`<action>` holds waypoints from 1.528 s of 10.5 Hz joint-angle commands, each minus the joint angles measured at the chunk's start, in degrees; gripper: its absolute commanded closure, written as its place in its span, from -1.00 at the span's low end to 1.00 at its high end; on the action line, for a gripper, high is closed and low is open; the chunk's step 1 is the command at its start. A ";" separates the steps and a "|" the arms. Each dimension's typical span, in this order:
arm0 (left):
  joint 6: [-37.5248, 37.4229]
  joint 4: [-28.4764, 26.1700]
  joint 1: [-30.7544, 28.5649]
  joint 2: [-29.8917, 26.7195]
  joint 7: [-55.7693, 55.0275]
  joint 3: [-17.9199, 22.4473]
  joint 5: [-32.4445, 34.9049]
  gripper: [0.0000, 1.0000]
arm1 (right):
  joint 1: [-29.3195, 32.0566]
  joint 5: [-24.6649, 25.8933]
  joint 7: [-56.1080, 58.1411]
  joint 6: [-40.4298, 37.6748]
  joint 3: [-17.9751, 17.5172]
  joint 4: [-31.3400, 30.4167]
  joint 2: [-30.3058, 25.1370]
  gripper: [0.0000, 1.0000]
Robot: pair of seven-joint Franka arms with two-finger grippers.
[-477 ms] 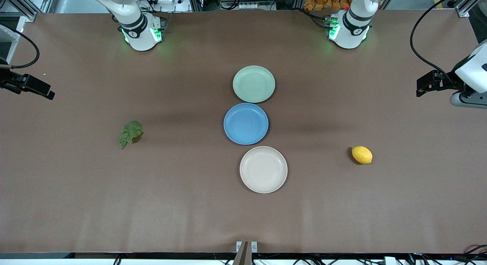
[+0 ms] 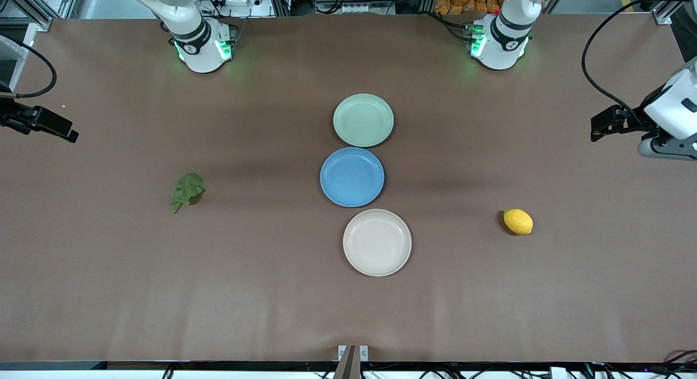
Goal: Place lemon and lettuce in plates
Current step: 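Move the left gripper toward the lemon while the right gripper approaches the lettuce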
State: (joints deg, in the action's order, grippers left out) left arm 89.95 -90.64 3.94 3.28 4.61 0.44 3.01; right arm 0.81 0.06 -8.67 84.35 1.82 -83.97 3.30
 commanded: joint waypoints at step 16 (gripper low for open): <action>32.20 -7.98 1.42 20.53 -21.72 0.09 -4.40 -1.00 | 0.59 -3.38 4.80 -9.91 -0.76 -2.69 5.39 -1.00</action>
State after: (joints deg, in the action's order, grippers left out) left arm 119.48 -98.52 5.19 22.34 -12.76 0.53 0.88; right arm 0.56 -1.28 -5.55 74.36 1.22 -86.70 7.65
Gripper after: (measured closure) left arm 0.000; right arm 0.000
